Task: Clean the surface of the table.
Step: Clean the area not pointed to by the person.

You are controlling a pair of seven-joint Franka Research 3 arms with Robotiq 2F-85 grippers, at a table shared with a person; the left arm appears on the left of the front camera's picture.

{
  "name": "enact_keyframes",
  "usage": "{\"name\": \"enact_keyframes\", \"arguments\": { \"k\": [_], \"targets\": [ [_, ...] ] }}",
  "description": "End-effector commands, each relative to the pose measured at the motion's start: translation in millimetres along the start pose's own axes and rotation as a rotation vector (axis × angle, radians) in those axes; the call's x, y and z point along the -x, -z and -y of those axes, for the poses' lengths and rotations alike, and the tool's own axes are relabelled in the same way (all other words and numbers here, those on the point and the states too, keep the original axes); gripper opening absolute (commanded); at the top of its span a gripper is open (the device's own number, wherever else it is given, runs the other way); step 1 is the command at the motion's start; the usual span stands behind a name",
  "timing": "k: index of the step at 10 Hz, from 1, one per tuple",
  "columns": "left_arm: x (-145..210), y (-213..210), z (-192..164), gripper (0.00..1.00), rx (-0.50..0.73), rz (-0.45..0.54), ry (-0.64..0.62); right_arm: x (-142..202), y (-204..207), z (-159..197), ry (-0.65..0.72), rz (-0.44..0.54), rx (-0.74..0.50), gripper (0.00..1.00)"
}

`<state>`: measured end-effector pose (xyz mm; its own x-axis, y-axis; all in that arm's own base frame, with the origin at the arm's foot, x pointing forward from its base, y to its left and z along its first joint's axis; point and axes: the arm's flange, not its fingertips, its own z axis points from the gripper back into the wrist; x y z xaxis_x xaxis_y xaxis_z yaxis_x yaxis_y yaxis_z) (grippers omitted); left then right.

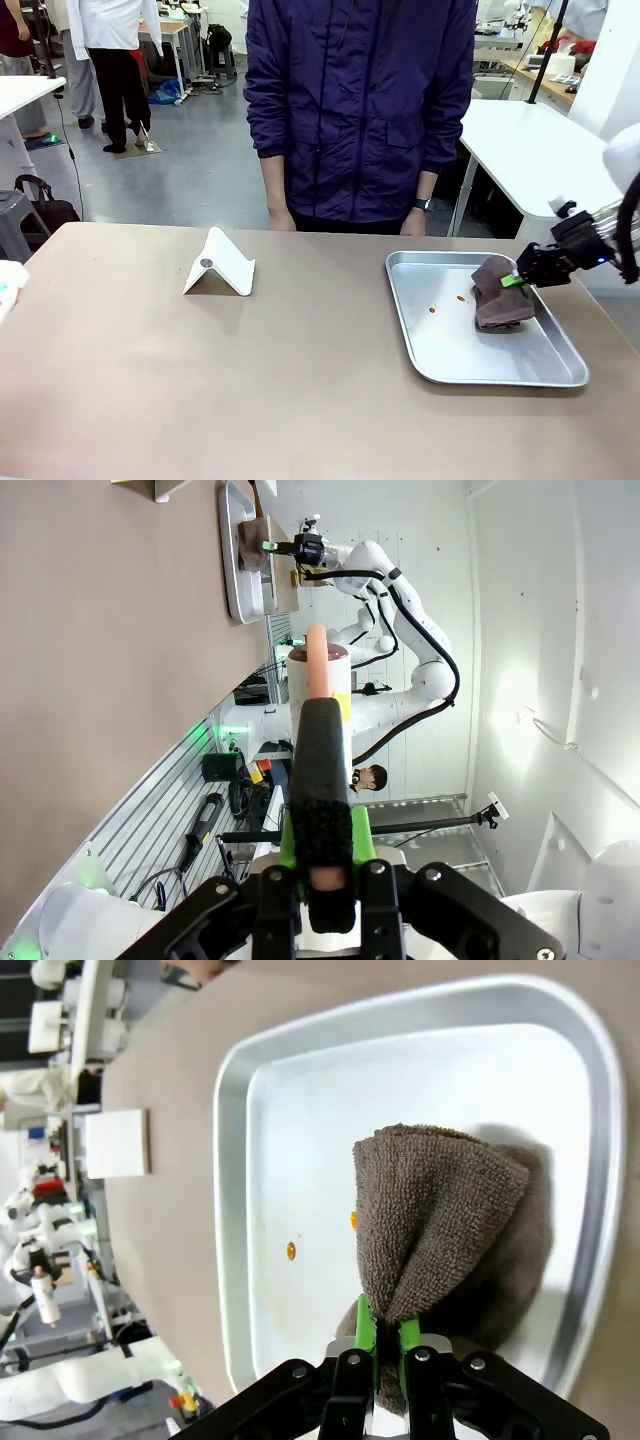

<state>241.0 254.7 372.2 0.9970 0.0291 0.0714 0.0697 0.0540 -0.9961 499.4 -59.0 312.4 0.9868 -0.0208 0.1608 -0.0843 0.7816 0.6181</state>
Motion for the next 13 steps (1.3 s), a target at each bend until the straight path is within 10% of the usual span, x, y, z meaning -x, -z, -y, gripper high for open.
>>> {"name": "enact_keyframes", "arguments": {
  "k": [1,13],
  "targets": [
    [1.3,-5.2,7.4,0.03,0.013,0.004,-0.006,-12.9,24.1,-7.6,0.0,-0.039,-0.009,0.1],
    [1.3,-5.2,7.4,0.03,0.013,0.004,-0.006,-7.6,136.6,-118.6,-0.219,-0.239,-0.12,0.1]
  ]
}}
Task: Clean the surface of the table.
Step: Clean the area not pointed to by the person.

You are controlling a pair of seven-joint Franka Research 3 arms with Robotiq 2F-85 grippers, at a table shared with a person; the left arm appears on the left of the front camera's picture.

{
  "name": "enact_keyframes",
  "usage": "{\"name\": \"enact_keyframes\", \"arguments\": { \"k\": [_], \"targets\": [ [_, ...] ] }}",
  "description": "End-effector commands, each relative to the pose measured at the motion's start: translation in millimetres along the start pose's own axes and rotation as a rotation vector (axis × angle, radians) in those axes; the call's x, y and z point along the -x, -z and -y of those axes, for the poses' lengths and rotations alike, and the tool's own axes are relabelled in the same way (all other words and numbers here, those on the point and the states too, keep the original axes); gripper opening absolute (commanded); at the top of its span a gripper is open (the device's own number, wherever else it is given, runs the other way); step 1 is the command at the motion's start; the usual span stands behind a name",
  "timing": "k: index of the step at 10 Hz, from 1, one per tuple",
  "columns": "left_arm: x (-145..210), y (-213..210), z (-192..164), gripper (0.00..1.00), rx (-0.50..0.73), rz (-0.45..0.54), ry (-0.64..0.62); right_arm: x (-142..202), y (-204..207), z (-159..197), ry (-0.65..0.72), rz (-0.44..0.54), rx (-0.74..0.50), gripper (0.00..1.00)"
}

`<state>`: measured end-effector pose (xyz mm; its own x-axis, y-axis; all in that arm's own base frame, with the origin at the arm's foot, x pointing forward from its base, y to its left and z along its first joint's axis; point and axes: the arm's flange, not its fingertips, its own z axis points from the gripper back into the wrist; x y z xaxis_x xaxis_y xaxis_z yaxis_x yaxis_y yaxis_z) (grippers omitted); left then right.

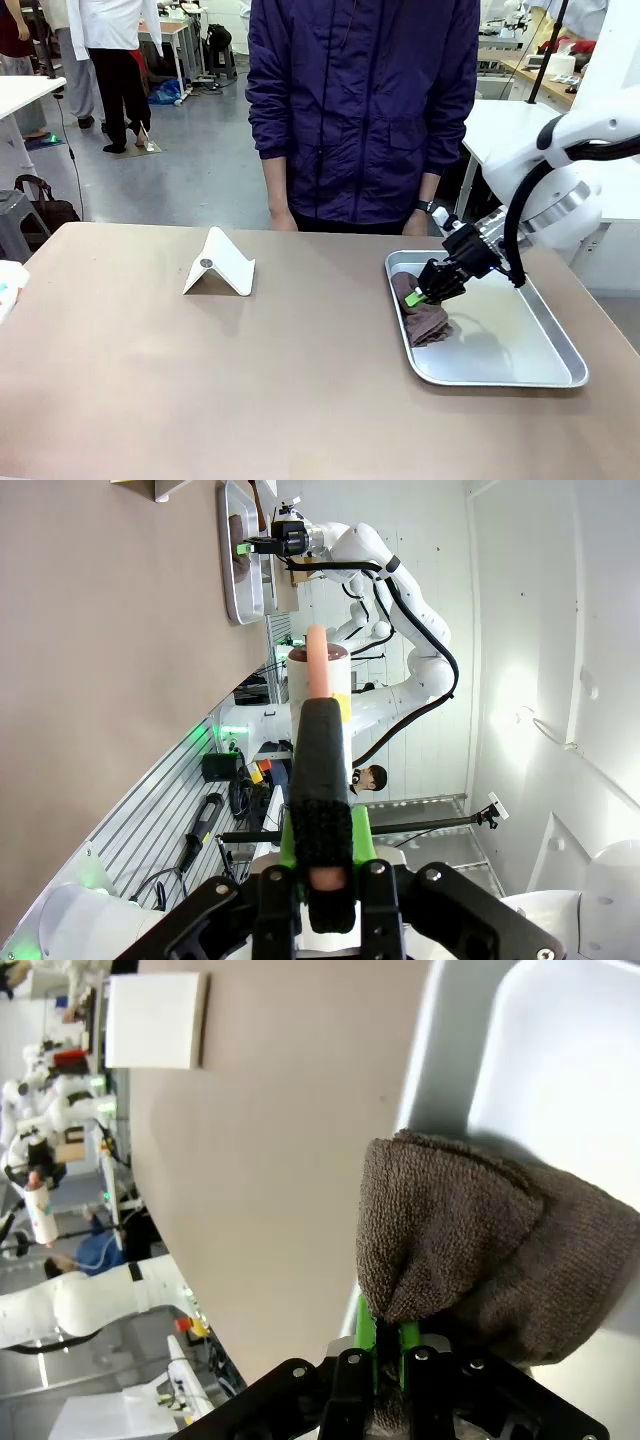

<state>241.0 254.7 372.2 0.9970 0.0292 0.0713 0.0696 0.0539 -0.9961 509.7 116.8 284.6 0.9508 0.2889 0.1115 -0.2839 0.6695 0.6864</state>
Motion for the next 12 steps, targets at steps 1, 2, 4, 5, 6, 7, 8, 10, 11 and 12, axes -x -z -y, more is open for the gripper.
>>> {"name": "enact_keyframes", "arguments": {
  "k": [1,2,4,5,6,7,8,10,11,12],
  "targets": [
    [1.3,-5.3,7.4,0.03,0.013,0.004,-0.006,-6.9,5.3,6.6,0.0,-0.001,0.027,0.1],
    [1.3,-5.3,7.4,0.03,0.013,0.004,-0.006,-5.3,5.6,12.5,0.021,-0.002,0.05,0.1],
    [1.3,-5.3,7.4,0.03,0.013,0.004,-0.006,-1.8,0.8,25.1,0.057,0.01,0.075,0.1],
    [1.3,-5.3,7.4,0.03,0.013,0.004,-0.006,0.4,-4.2,32.1,0.078,0.025,0.093,0.1],
    [1.3,-5.3,7.4,0.03,0.013,0.004,-0.006,3.8,-13.2,41.8,0.105,0.045,0.107,0.1],
    [1.3,-5.3,7.4,0.03,0.013,0.004,-0.006,8.5,-23.3,51.6,0.133,0.064,0.115,0.1],
    [1.3,-5.3,7.4,0.03,0.013,0.004,-0.006,14.3,-34.6,62.1,0.163,0.089,0.123,0.1],
    [1.3,-5.3,7.4,0.03,0.013,0.004,-0.006,27.6,-60.6,84.1,0.226,0.146,0.115,0.1],
    [1.3,-5.3,7.4,0.03,0.013,0.004,-0.006,34.3,-71.2,92.5,0.247,0.164,0.117,0.1],
    [1.3,-5.3,7.4,0.03,0.013,0.004,-0.006,41.0,-80.4,100.6,0.268,0.183,0.115,0.1]
  ]
}}
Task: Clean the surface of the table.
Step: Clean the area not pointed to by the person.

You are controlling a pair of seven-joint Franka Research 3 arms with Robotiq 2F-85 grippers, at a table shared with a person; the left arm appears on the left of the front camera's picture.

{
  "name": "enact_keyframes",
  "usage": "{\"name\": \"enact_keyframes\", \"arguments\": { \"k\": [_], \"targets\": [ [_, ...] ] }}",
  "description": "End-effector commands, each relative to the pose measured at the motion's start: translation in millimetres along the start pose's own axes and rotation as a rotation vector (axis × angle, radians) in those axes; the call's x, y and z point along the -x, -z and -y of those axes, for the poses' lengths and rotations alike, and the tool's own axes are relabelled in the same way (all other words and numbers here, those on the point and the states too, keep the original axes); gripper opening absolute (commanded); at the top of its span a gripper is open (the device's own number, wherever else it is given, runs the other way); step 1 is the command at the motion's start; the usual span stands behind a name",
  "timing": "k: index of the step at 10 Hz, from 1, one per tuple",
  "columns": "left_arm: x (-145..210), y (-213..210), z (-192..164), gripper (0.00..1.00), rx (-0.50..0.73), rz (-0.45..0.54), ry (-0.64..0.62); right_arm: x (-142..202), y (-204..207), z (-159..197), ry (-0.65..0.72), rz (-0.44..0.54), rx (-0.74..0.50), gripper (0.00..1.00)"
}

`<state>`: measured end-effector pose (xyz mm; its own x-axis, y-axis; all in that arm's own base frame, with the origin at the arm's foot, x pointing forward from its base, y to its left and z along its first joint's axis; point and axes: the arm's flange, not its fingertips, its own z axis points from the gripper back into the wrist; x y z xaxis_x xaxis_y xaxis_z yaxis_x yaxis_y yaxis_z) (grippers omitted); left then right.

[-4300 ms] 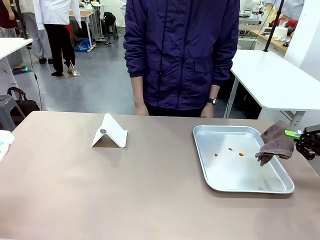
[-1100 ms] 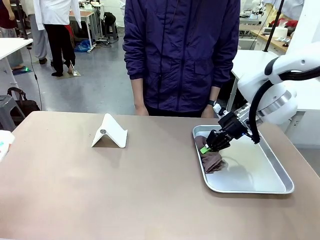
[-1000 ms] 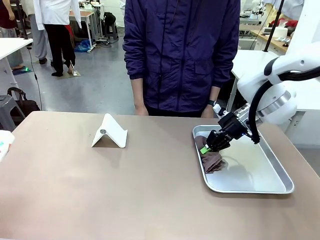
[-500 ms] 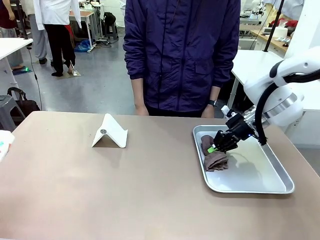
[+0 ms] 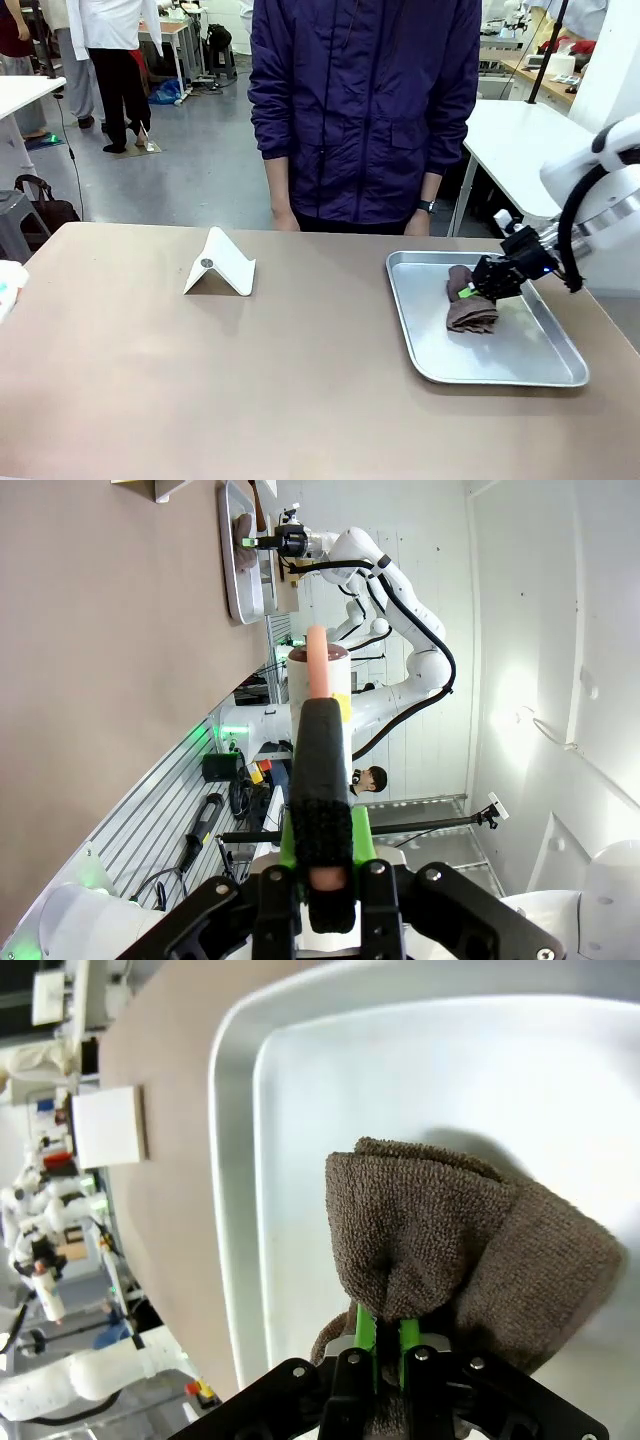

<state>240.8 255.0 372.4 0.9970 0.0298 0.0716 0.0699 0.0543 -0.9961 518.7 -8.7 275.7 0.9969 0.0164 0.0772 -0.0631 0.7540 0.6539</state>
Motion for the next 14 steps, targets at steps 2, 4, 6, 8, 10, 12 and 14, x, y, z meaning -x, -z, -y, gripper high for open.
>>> {"name": "enact_keyframes", "arguments": {
  "k": [2,4,6,8,10,12,14],
  "targets": [
    [1.1,-5.0,7.2,0.03,0.013,0.003,-0.006,17.1,-18.6,31.4,0.078,0.056,0.02,0.1],
    [1.1,-5.0,7.2,0.03,0.013,0.003,-0.006,22.1,-26.2,42.8,0.1,0.087,-0.011,0.1],
    [1.1,-5.0,7.2,0.03,0.013,0.003,-0.006,24.7,-30.0,43.3,0.085,0.119,-0.097,0.1],
    [1.1,-5.0,7.2,0.03,0.013,0.003,-0.006,35.7,-49.5,35.0,0.05,0.184,-0.303,0.1],
    [1.1,-5.0,7.2,0.03,0.013,0.003,-0.006,54.3,-77.0,24.7,0.018,0.208,-0.576,0.1],
    [1.1,-5.0,7.2,0.03,0.013,0.003,-0.006,70.5,-92.6,17.0,0.013,0.176,-0.744,0.1],
    [1.1,-5.0,7.2,0.03,0.013,0.003,-0.006,93.5,-108.2,10.0,-0.037,0.061,-0.902,0.1]
  ]
}}
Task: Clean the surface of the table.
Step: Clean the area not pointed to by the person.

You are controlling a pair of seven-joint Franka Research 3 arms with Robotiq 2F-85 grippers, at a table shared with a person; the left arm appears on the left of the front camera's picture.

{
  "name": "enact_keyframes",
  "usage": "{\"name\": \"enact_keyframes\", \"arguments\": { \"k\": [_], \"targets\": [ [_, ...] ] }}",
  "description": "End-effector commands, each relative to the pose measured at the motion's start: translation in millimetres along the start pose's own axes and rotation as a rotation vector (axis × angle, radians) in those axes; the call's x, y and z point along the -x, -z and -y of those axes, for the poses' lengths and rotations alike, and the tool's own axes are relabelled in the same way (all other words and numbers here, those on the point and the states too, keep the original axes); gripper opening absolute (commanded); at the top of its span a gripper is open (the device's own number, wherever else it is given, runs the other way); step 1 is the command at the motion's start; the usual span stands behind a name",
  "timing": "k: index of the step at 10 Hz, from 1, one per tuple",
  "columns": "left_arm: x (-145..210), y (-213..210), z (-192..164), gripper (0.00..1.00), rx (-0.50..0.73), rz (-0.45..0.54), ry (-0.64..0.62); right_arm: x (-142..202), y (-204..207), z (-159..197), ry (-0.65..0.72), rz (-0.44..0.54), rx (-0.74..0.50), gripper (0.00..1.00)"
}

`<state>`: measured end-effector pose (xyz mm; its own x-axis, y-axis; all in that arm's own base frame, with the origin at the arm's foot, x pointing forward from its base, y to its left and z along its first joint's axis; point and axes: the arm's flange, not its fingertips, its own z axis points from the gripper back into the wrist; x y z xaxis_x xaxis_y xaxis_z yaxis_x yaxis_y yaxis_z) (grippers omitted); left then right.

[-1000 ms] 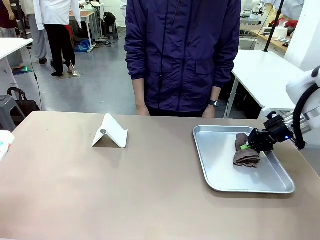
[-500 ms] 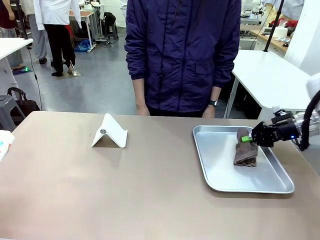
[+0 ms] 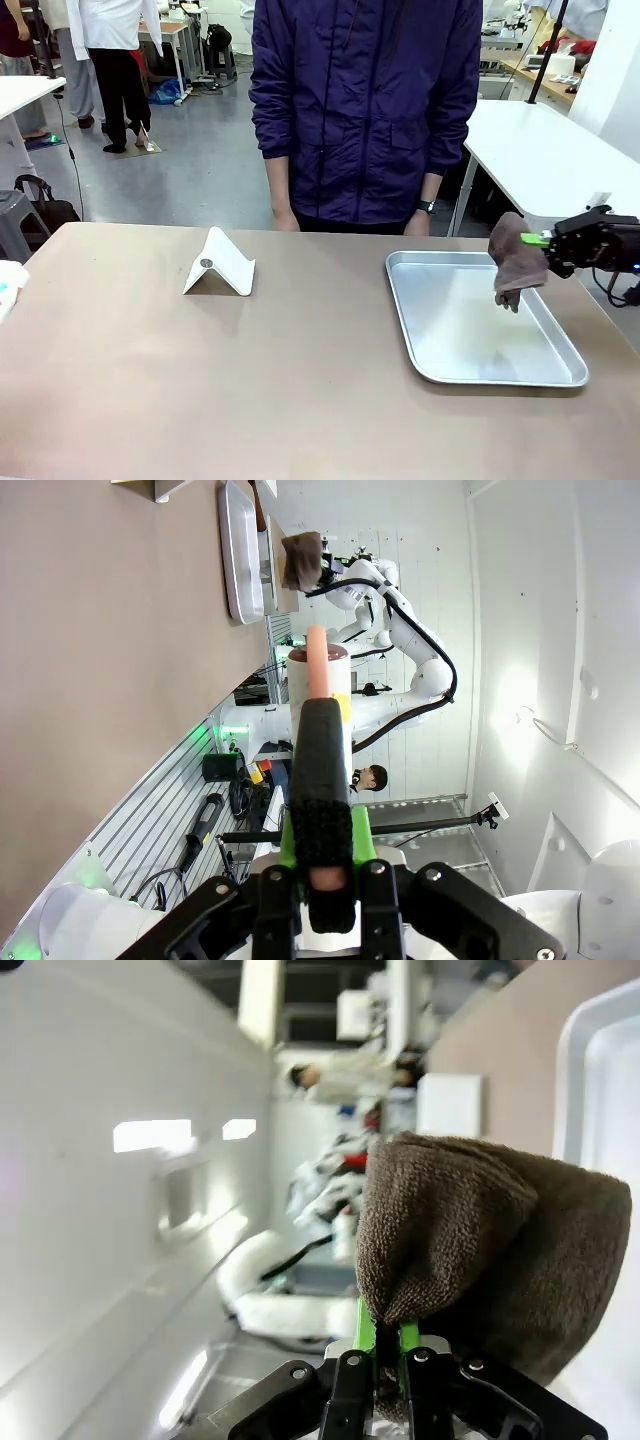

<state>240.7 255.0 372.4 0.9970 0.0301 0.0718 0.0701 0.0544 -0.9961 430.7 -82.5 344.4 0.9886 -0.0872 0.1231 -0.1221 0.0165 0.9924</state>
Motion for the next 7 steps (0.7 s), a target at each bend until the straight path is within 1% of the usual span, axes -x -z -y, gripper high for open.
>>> {"name": "enact_keyframes", "arguments": {
  "k": [1,2,3,4,5,6,7],
  "targets": [
    [1.1,-5.0,7.2,0.03,0.013,0.003,-0.006,21.9,-11.0,-6.8,-0.024,-0.12,-0.124,0.1],
    [1.1,-5.0,7.2,0.03,0.013,0.003,-0.006,34.8,-14.5,-11.4,-0.042,-0.146,-0.142,0.1],
    [1.1,-5.0,7.2,0.03,0.013,0.003,-0.006,45.3,-15.3,-13.6,-0.064,-0.119,-0.111,0.1],
    [1.1,-5.0,7.2,0.03,0.013,0.003,-0.006,48.7,-13.4,-12.9,-0.071,-0.107,-0.074,0.1],
    [1.1,-5.0,7.2,0.03,0.013,0.003,-0.006,47.8,-12.5,-11.5,-0.073,-0.097,-0.079,0.1],
    [1.1,-5.0,7.2,0.03,0.013,0.003,-0.006,39.2,-13.3,-12.3,-0.028,-0.134,-0.118,0.1],
    [1.1,-5.0,7.2,0.03,0.013,0.003,-0.006,39.2,-13.3,-12.3,-0.028,-0.134,-0.118,0.1]
  ]
}}
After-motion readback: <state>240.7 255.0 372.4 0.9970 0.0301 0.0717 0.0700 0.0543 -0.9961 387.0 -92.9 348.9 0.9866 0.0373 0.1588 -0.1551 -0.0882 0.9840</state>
